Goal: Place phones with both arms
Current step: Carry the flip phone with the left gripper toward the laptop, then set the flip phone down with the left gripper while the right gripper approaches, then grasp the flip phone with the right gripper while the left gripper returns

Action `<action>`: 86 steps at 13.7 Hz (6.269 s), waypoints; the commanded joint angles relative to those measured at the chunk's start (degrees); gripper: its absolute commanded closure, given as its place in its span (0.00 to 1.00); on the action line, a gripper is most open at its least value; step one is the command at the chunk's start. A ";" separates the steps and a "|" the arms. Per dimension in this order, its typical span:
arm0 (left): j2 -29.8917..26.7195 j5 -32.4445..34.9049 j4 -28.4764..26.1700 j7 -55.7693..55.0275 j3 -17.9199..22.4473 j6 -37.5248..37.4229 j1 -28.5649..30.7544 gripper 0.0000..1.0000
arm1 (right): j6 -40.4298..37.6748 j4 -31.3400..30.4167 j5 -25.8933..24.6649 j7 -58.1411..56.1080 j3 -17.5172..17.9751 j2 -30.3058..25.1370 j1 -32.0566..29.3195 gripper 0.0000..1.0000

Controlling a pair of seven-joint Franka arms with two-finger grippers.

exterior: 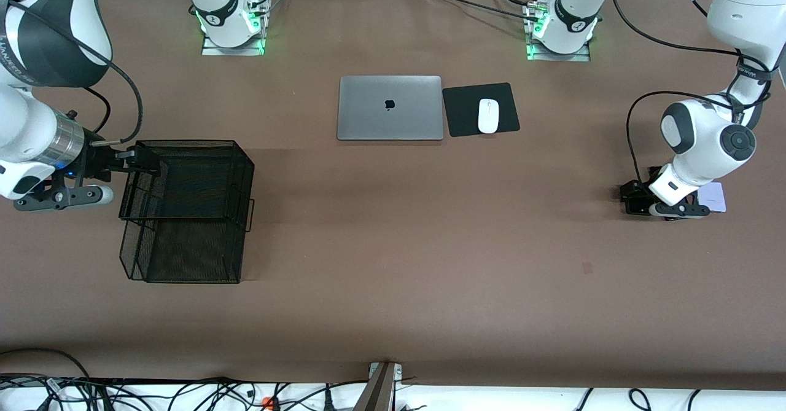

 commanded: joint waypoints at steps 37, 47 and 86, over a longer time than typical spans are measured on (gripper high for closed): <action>14.80 -0.39 41.67 -59.71 -4.05 -27.61 -48.22 1.00 | -0.61 1.37 0.72 -0.39 0.47 0.54 -0.72 0.00; 28.96 -0.47 57.50 -64.01 -1.51 -23.76 -57.63 1.00 | -0.61 1.37 0.81 -0.38 0.38 0.63 -0.98 0.00; 1.46 1.56 17.26 3.66 2.28 -20.42 6.86 0.00 | 34.37 15.26 -10.43 39.87 0.73 38.86 38.65 0.00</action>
